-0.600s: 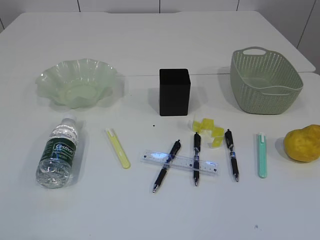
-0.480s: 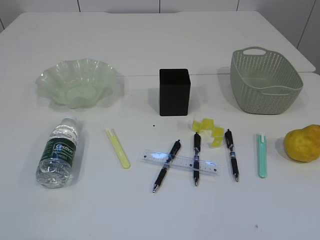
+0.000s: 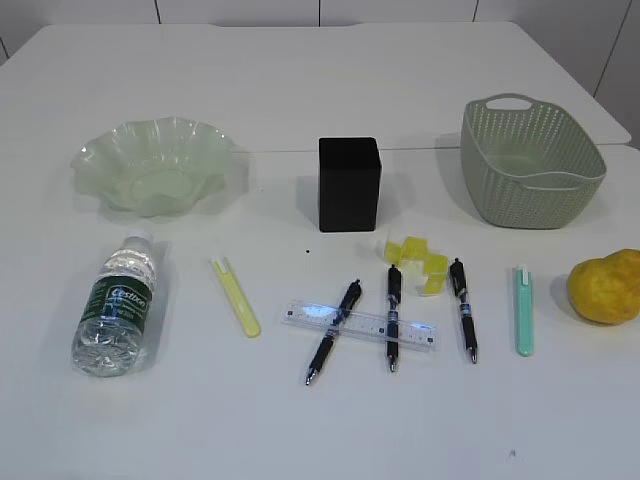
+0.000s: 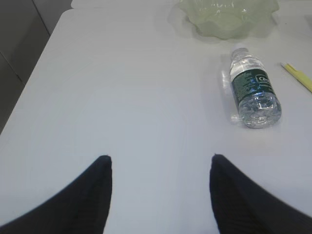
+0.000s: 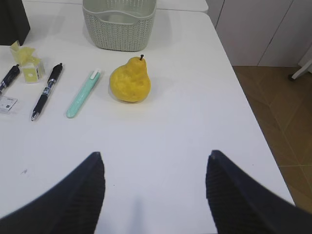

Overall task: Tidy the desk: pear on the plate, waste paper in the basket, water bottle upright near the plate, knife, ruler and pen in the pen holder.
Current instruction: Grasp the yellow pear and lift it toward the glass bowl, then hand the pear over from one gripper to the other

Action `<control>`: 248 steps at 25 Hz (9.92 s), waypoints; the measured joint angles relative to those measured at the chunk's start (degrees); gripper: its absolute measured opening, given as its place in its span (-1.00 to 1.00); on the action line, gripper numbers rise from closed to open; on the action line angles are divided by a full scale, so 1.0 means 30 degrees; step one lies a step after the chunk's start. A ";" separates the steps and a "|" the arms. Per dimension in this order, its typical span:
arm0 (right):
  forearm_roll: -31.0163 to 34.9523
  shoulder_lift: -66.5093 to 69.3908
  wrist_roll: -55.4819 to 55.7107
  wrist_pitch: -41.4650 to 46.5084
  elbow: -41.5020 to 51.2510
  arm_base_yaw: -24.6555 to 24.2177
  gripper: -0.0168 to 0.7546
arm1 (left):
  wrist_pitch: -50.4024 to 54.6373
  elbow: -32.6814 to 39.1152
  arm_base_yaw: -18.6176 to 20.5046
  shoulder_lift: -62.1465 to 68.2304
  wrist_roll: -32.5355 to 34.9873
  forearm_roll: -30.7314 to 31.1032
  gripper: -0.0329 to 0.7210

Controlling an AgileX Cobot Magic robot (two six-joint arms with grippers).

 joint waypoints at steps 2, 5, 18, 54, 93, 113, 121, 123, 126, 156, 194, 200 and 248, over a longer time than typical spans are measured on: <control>0.0000 0.0000 0.0000 0.0000 0.0000 0.0000 0.30 | 0.0000 0.0000 0.0000 0.0000 0.0000 0.0000 0.27; 0.0000 0.0000 0.0000 0.0000 0.0000 0.0000 0.30 | 0.0000 0.0000 0.0000 0.0000 0.0000 0.0000 0.27; -0.0037 0.0000 0.0000 -0.0034 0.0000 0.0000 0.30 | 0.0000 0.0000 0.0000 0.0000 0.0000 0.0000 0.24; 0.0131 1.1532 0.4874 -0.6601 -0.1249 0.0000 0.27 | -0.6444 -0.0454 0.0000 0.6038 0.0000 -0.1733 0.14; 0.6460 3.4413 -0.1621 -0.5205 -1.3937 -0.5222 0.35 | -0.5001 -0.7588 -0.0829 2.2428 -0.0313 -0.4097 0.13; 0.7137 3.6905 -0.1621 -0.5122 -1.4917 -0.5222 0.34 | -0.4903 -0.8012 -0.0829 2.3342 -0.0321 -0.4028 0.13; 0.7594 3.6990 -0.1630 -0.5156 -1.4992 -0.5222 0.13 | -0.4911 -0.8012 -0.0829 2.3342 -0.0321 -0.4028 0.13; 0.7729 3.7032 -0.1630 -0.5156 -1.4992 -0.5222 0.08 | -0.4911 -0.8012 -0.0829 2.3342 -0.0321 -0.4028 0.13; 0.7771 3.7032 -0.1662 -0.5120 -1.4992 -0.5222 0.06 | -0.4911 -0.8012 -0.0829 2.3342 -0.0321 -0.4028 0.13; 0.7821 3.6536 -0.2984 -0.3673 -1.4992 -0.5239 0.29 | -0.4951 -0.8012 -0.0829 2.3342 -0.0321 -0.4028 0.13; 0.7847 3.6947 -0.2984 -0.3725 -1.4835 -0.5239 -0.17 | -0.4951 -0.8012 -0.0829 2.3342 -0.0321 -0.4028 0.13; 0.8331 3.6708 -0.3239 -0.3690 -1.4835 -0.5239 -0.25 | -0.4951 -0.8012 -0.0829 2.3342 -0.0321 -0.4028 0.13; 1.8891 3.0007 -0.6731 -0.1248 -1.4764 0.3915 -0.30 | -1.0118 -0.8012 -1.0266 2.3342 2.3224 -1.6752 0.20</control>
